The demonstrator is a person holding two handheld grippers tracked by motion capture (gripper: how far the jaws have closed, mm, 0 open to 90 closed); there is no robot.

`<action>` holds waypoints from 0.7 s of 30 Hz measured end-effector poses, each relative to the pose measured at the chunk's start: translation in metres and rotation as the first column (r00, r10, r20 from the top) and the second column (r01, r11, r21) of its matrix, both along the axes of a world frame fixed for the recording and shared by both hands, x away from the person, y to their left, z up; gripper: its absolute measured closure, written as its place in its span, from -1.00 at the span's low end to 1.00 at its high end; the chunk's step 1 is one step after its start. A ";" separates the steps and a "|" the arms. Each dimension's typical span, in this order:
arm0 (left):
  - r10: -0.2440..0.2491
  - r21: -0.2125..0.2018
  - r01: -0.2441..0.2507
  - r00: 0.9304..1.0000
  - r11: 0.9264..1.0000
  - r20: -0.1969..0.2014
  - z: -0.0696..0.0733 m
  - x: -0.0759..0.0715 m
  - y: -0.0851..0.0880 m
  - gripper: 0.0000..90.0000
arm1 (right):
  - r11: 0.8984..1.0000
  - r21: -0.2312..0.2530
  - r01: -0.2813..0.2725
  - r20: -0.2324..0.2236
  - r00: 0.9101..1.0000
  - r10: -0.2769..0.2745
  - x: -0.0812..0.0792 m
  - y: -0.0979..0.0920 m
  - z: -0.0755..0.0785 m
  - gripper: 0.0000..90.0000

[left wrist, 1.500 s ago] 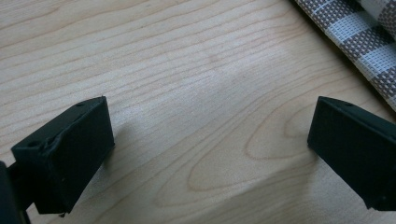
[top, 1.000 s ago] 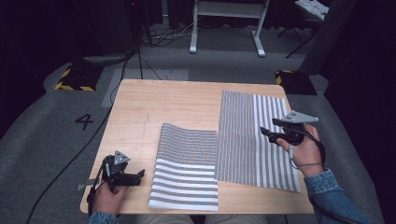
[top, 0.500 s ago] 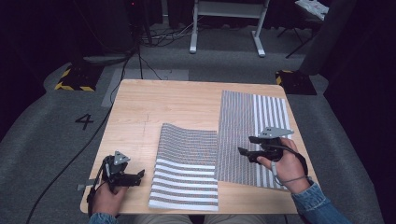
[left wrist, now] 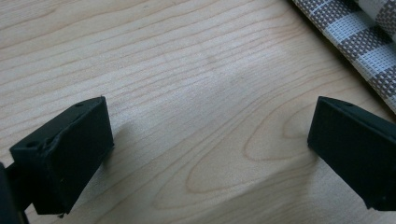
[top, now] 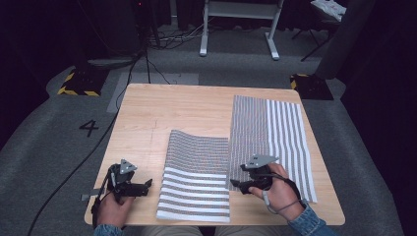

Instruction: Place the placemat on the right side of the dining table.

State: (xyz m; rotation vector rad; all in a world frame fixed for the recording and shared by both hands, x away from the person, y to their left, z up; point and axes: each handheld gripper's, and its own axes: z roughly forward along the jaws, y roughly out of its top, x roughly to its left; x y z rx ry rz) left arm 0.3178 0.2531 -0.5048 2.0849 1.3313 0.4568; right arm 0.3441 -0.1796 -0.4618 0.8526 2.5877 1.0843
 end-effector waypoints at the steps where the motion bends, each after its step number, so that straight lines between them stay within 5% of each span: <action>1: 0.000 0.000 0.000 1.000 1.000 0.000 0.000 0.000 0.000 -1.00 | 1.000 -0.001 -0.014 -0.014 1.000 0.014 -0.002 0.003 -0.005 -0.33; 5: 0.000 0.000 0.000 1.000 1.000 0.000 0.000 0.000 0.000 -1.00 | 0.999 -0.041 -0.022 -0.017 1.000 0.022 -0.006 0.011 -0.018 -0.35; 8: 0.000 0.000 0.000 1.000 1.000 0.000 0.000 0.000 0.000 -1.00 | 0.992 -0.121 -0.029 0.010 0.999 0.031 -0.007 0.014 -0.027 -0.45; 11: -0.001 0.000 0.001 1.000 1.000 0.000 0.000 0.000 0.000 -1.00 | 0.996 -0.086 -0.007 -0.007 1.000 0.006 -0.006 0.012 -0.031 -0.46; 15: -0.001 0.000 0.001 1.000 1.000 0.000 0.000 0.000 0.000 -1.00 | 0.999 -0.051 -0.018 0.014 1.000 0.018 -0.002 0.004 -0.032 -0.21; 21: -0.001 0.000 0.001 1.000 1.000 0.000 0.000 0.000 0.000 -1.00 | 0.998 -0.064 0.013 0.037 0.999 -0.011 0.005 -0.008 -0.029 0.57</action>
